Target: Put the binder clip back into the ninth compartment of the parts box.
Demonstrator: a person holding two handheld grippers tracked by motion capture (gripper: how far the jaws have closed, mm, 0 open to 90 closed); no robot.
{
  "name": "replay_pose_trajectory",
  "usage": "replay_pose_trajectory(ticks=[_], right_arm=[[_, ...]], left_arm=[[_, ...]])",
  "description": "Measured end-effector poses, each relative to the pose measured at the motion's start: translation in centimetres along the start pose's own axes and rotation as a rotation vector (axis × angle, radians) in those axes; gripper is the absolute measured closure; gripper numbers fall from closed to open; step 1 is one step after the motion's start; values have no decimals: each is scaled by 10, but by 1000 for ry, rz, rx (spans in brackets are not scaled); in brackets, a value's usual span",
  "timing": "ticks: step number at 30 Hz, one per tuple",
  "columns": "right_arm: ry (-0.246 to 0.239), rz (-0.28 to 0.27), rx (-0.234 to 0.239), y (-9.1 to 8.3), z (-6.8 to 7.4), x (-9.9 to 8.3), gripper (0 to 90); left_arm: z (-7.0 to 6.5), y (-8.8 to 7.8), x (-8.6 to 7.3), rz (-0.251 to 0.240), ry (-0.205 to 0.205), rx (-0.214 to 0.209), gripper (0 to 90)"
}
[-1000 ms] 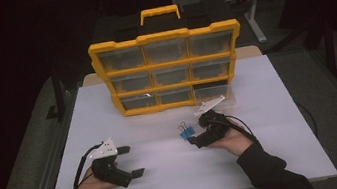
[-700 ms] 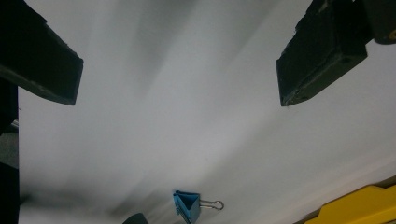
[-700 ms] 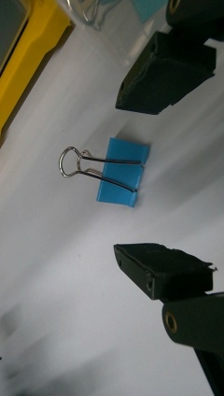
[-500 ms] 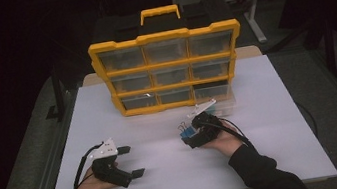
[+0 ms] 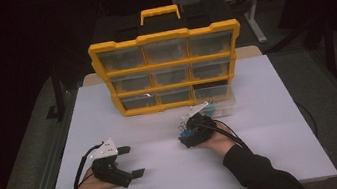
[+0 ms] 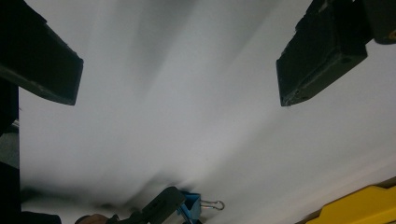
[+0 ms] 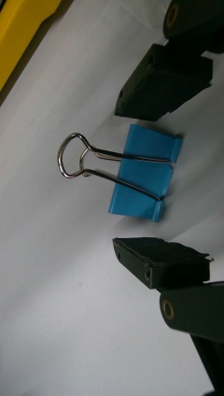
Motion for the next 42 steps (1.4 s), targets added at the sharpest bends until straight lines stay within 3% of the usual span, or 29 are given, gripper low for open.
replay_pose_trajectory(ticks=[8, 14, 15, 23, 33, 35, 42], right_arm=[[-25, -13, -25, 1, -1, 1, 356], [-30, -17, -20, 0, -2, 2, 435], [-39, -23, -14, 0, -2, 2, 481], [-44, -25, 9, -3, -2, 3, 482], [-39, -72, 47, -25, 2, 16, 482], [-48, -77, 72, -35, 4, 22, 483], [-67, -94, 91, -50, 7, 30, 483]], left_arm=[[-1, 1, 0, -1, -3, -1, 2], [0, 1, 0, -1, -4, -1, 2], [0, 1, 1, -1, -5, 0, 2], [0, 2, 3, 0, -7, 2, 2], [1, 2, 1, 4, -9, 5, 2], [1, 2, 0, 4, -10, 5, 2], [2, 1, 0, 1, -8, 6, 2]])
Point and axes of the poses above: each handheld gripper's, and its own axes: y roughly forward along the jaws, x roughly out of its top, z roughly to its left, the point moved 8 cm from there along y, roughly forward along the jaws, and after that the axes turned 7 degrees about y, right-handed, at the moved point
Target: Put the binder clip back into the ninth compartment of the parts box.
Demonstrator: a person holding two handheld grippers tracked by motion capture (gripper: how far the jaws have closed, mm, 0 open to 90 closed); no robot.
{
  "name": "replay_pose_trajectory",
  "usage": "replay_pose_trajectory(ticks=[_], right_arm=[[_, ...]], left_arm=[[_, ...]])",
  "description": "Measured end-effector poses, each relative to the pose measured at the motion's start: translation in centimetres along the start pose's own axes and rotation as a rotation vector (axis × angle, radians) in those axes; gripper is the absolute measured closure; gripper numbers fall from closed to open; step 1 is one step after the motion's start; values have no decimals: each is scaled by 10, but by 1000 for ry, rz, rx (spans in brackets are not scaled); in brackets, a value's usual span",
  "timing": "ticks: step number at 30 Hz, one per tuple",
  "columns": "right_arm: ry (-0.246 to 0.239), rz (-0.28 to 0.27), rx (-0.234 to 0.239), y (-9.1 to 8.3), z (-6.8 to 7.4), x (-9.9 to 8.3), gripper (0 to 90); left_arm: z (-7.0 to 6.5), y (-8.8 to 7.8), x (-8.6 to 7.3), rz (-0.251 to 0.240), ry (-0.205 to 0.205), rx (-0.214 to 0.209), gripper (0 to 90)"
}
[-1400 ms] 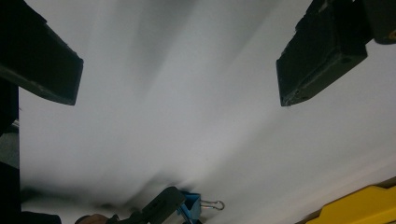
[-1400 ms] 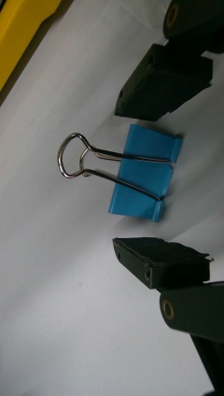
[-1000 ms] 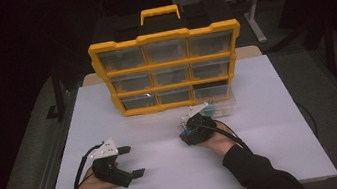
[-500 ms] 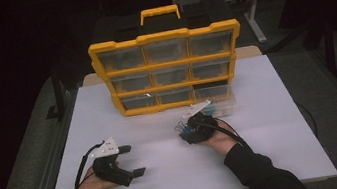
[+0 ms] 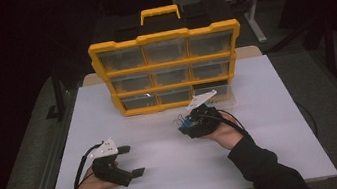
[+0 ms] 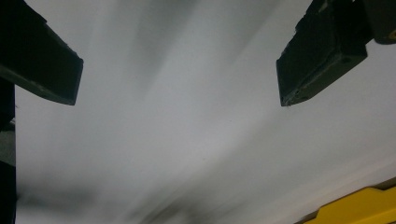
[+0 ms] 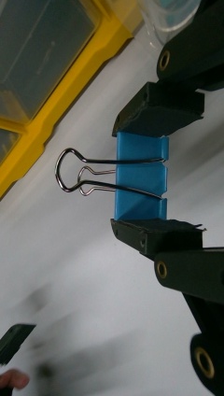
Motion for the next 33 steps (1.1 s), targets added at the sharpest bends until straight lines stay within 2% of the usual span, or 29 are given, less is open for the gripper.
replay_pose_trajectory(ticks=[7, 13, 16, 17, 24, 27, 28, 29, 30, 33], right_arm=[[-16, -27, 19, -17, 3, 16, 483], [-18, -53, 10, -35, -4, 31, 483], [-1, -87, -8, -50, -15, 40, 483], [-1, -87, -8, -50, -15, 40, 483], [42, -127, -52, -70, -40, 45, 483], [61, -127, -73, -74, -51, 42, 483], [73, -123, -87, -75, -58, 39, 483], [73, -123, -87, -75, -58, 39, 483], [87, -115, -101, -73, -66, 36, 483], [101, -97, -112, -69, -74, 30, 482]], left_arm=[[0, 0, 0, 0, 3, -1, 2], [-1, 0, 0, 2, 5, -1, 2], [-1, 0, 0, 1, 3, -1, 2], [-1, 0, 0, 1, 3, -1, 2], [-1, 0, 0, 1, 2, -2, 2], [-1, 0, 0, 1, 2, -3, 2], [-1, 0, 0, 1, 2, -3, 2], [-1, 0, 0, 1, 2, -3, 2], [-1, 0, 0, 0, 2, -3, 2], [-1, 0, 0, 0, 2, -3, 2]])
Point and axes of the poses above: each handheld gripper's, and its own axes: y roughly forward along the jaws, x roughly out of its top, z roughly to its left, the point moved 8 cm from there along y, roughly forward along the jaws, and after that the axes turned 7 degrees about y, right-handed, at the moved point
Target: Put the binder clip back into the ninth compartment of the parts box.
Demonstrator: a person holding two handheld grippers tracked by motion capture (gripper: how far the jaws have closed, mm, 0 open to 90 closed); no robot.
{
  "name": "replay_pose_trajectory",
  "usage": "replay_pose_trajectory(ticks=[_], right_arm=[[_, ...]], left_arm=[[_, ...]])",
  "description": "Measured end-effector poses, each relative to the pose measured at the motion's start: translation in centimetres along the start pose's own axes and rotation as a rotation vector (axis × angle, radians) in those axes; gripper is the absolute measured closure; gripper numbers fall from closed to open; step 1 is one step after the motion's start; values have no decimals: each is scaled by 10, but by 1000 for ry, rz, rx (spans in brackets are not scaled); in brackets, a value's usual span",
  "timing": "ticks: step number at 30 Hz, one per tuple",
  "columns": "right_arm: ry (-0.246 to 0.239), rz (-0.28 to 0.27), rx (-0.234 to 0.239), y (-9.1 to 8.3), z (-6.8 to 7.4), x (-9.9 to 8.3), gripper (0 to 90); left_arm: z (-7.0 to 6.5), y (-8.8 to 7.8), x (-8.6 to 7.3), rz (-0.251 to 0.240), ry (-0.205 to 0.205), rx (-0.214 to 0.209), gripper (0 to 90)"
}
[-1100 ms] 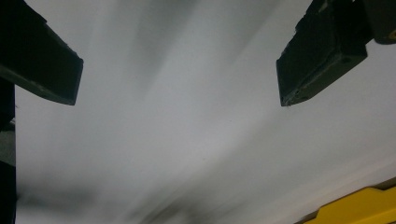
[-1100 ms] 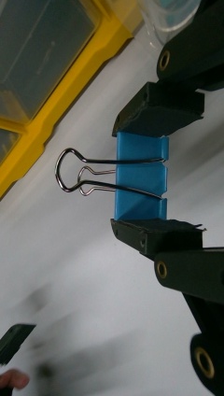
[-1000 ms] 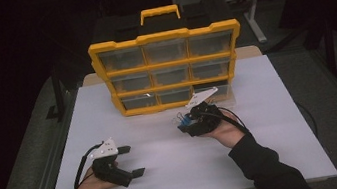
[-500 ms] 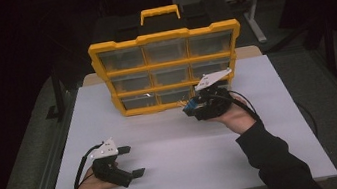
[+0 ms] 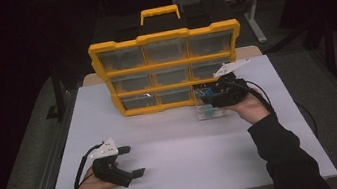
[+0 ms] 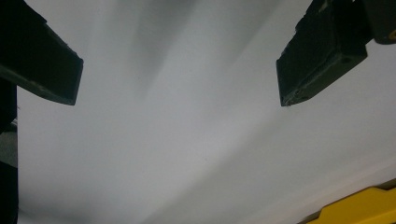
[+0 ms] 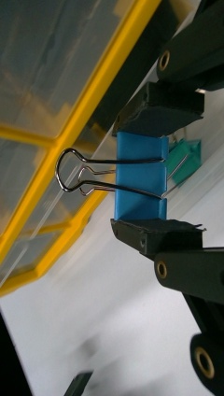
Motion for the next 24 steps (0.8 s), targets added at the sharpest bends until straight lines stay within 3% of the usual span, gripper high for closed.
replay_pose_trajectory(ticks=[6, 12, 24], right_arm=[[29, 12, -7, 7, -10, -5, 478], [51, 6, 1, 8, -14, -8, 389], [48, -24, 3, -19, -11, -19, 303]], left_arm=[[0, 0, 0, 1, -3, -3, 2], [0, 0, 0, -1, -2, -3, 2], [0, -1, 0, -2, -1, 1, 2]])
Point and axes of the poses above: each handheld gripper's, and its own axes: y roughly forward along the jaws, x roughly out of its top, z roughly to its left, the point moved 8 cm from there along y, roughly forward along the jaws, and after that the axes turned 7 degrees about y, right-handed, at the moved point
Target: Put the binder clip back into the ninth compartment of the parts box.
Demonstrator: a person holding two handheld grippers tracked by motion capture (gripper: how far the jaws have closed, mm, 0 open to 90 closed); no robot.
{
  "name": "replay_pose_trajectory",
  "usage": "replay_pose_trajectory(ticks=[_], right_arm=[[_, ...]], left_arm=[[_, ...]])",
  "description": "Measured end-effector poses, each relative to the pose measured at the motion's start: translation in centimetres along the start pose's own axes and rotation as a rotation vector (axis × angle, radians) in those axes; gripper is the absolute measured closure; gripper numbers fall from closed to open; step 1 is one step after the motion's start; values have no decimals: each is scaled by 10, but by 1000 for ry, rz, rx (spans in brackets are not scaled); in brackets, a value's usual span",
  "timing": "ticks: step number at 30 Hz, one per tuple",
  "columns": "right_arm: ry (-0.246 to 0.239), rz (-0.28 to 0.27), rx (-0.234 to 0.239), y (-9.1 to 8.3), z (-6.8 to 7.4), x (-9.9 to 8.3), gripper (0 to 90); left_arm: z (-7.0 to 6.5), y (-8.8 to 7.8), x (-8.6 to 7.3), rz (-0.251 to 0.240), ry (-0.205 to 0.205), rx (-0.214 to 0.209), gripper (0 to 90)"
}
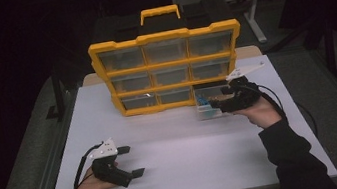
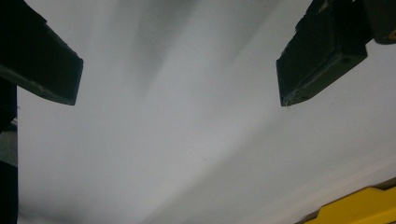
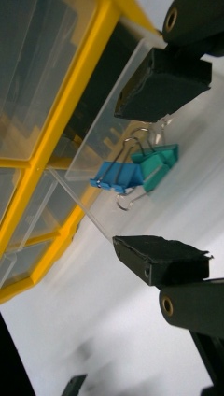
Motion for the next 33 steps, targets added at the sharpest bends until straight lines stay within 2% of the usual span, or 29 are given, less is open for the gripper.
replay_pose_trajectory(ticks=[10, 16, 24, 33], right_arm=[[-3, -20, 10, -21, 4, -20, 271], [-20, -11, 17, -26, 7, -43, 233], [-22, -11, 36, -27, 9, -63, 184], [-32, -8, 44, -17, 14, -84, 124]], left_arm=[[0, 0, 0, -2, 0, 3, 2], [0, 0, 0, -1, -1, 2, 2], [-1, 0, 0, 3, 0, 3, 2], [-1, 0, 0, 3, 3, 3, 2]])
Point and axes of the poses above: each handheld gripper's, and its own axes: y roughly forward along the jaws, x roughly out of its top, z roughly to its left, the point moved 8 cm from there along y, roughly forward along the jaws, and after that the axes turned 7 degrees about y, right-handed, at the moved point
